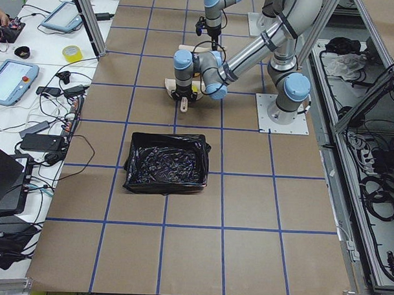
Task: Sweep and dump trash into bin
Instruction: 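Drag the dustpan toward the bin with the left while the right sweeps the potato in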
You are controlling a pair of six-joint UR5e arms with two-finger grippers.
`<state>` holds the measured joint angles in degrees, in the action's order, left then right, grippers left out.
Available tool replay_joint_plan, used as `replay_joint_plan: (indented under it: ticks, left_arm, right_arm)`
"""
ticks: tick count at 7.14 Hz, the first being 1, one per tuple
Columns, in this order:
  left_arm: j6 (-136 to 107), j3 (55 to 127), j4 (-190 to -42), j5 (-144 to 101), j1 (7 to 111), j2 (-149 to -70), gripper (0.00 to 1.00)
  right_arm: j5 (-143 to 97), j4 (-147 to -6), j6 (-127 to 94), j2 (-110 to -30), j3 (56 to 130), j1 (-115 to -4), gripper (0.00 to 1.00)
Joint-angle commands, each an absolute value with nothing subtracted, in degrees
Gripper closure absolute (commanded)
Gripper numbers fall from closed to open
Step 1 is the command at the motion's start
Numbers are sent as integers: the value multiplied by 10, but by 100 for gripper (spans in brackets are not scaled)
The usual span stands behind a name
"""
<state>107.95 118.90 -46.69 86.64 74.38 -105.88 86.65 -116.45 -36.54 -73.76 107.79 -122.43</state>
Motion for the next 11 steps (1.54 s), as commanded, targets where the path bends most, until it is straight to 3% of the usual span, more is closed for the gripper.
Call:
replay_joint_plan:
  ticks: [1, 8, 11]
  left_arm:
    - [1080, 1191, -466, 867, 740, -1058, 96]
    - [1071, 1191, -466, 866, 740, -1055, 96]
    - [1074, 1188, -466, 866, 740, -1054, 96]
  right_arm:
    - [863, -1214, -411, -705, 1079, -1247, 100]
    - [842, -1202, -590, -571, 861, -1343, 100]
    - [843, -1174, -595, -572, 844, -1343, 100]
